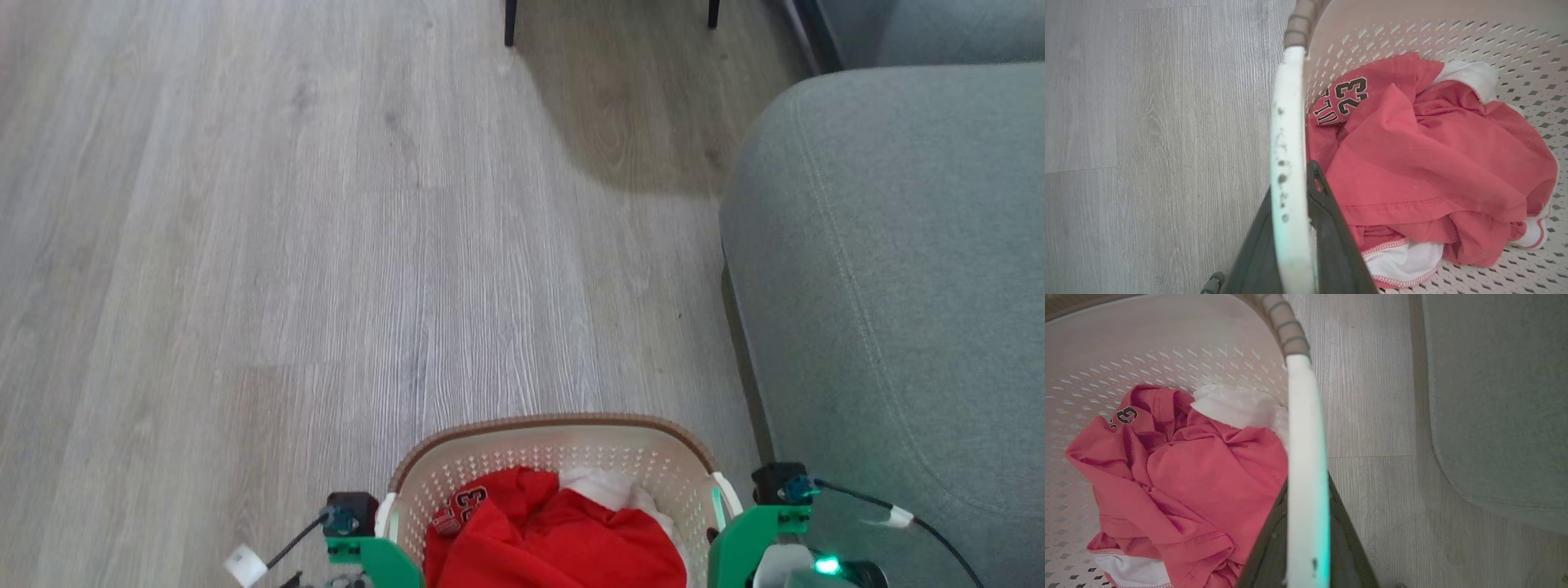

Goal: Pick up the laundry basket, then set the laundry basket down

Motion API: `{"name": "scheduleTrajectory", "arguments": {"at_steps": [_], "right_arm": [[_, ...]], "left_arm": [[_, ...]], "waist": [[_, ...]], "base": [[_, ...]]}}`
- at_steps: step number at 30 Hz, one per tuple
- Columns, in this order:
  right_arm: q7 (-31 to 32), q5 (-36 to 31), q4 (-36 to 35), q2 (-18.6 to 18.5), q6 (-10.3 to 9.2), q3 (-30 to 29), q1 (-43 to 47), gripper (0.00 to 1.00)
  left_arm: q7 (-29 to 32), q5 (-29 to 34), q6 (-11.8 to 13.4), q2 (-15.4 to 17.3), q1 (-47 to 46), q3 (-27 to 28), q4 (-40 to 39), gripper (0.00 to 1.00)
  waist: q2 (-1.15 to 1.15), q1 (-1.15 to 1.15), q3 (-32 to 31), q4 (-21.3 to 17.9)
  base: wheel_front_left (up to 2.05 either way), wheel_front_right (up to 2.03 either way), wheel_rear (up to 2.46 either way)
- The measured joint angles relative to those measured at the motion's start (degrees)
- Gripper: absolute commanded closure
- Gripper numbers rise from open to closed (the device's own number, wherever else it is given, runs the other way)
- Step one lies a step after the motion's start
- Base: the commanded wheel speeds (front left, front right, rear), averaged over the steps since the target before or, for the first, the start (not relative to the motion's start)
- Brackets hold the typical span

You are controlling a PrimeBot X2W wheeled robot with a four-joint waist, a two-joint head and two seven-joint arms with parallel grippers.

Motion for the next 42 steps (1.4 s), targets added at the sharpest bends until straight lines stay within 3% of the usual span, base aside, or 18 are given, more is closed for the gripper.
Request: {"name": "scheduleTrajectory", "arguments": {"at_steps": [42], "right_arm": [[-1.1,10.0,1.6,0.0,0.0,10.7,-0.3,1.0]], "left_arm": [[0.1,-3.8,-0.5,0.0,0.3,-4.2,1.7,1.0]], "waist": [[0.0,0.01,-0.5,-0.4]], "base": [[0.0,0.0,0.0]]}}
